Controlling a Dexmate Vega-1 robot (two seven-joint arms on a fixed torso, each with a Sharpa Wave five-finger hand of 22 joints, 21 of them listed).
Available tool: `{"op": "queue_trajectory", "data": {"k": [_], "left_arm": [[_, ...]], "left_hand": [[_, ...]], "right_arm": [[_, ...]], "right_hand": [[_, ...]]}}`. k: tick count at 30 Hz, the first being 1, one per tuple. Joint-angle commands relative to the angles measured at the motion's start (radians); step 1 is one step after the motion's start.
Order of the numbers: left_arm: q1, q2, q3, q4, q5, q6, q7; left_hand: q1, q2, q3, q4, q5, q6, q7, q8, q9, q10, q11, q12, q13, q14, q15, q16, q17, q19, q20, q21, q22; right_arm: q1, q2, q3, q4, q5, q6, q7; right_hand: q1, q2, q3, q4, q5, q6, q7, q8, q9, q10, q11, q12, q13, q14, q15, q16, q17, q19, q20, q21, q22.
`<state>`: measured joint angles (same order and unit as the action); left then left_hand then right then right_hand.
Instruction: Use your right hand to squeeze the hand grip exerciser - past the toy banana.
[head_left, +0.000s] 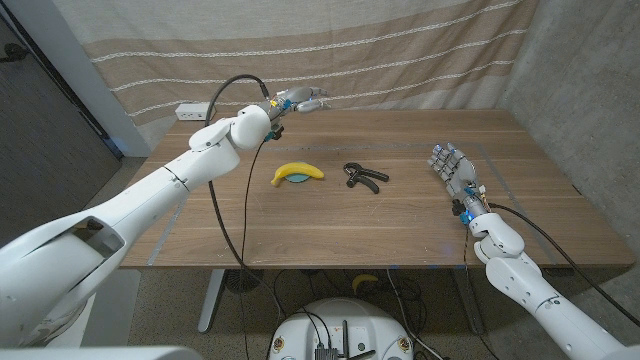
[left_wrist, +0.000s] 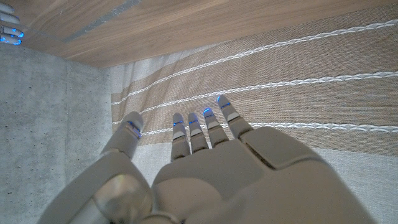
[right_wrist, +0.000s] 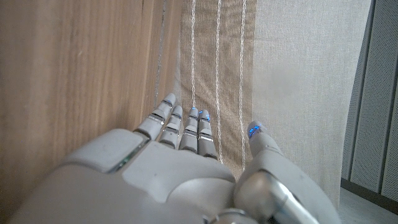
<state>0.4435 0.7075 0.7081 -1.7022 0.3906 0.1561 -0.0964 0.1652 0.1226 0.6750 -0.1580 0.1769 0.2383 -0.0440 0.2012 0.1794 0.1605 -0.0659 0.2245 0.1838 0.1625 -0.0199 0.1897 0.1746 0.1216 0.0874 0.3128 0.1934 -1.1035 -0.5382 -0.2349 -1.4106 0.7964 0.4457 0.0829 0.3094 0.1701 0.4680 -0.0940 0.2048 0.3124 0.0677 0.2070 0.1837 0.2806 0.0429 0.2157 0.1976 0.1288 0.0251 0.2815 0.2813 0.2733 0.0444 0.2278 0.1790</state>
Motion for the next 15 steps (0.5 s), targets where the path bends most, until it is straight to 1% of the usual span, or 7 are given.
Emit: {"op": "queue_trajectory", "data": {"k": [1, 15], "left_arm": [[-0.029, -0.019, 0.032, 0.018, 0.042, 0.001, -0.04], [-0.061, -0.044, 0.063, 0.051, 0.069, 0.009, -0.085]], "left_hand": [[0.013, 0.002, 0.004, -0.009, -0.005, 0.01, -0.001, 0.001, 0.002, 0.008, -0.007, -0.003, 0.005, 0.0, -0.001, -0.001, 0.003, -0.006, -0.002, -0.007, 0.001], [0.019, 0.004, 0.004, -0.011, -0.005, 0.018, 0.001, 0.001, 0.002, 0.007, -0.008, -0.007, 0.005, -0.002, -0.002, -0.001, 0.003, -0.01, -0.003, -0.01, 0.002]], "right_arm": [[-0.004, 0.001, 0.004, 0.005, 0.005, 0.005, 0.006], [-0.003, 0.003, 0.009, 0.015, 0.017, 0.002, 0.014]], "right_hand": [[0.003, -0.004, 0.001, -0.005, 0.007, 0.011, 0.001, -0.003, 0.005, 0.01, 0.0, -0.003, 0.004, 0.006, 0.002, 0.005, 0.002, 0.009, 0.002, -0.004, 0.003], [0.001, -0.004, 0.001, -0.006, 0.008, 0.013, 0.003, -0.003, 0.005, 0.014, 0.003, -0.003, 0.005, 0.006, 0.004, 0.006, 0.005, 0.009, 0.003, -0.005, 0.004]]}}
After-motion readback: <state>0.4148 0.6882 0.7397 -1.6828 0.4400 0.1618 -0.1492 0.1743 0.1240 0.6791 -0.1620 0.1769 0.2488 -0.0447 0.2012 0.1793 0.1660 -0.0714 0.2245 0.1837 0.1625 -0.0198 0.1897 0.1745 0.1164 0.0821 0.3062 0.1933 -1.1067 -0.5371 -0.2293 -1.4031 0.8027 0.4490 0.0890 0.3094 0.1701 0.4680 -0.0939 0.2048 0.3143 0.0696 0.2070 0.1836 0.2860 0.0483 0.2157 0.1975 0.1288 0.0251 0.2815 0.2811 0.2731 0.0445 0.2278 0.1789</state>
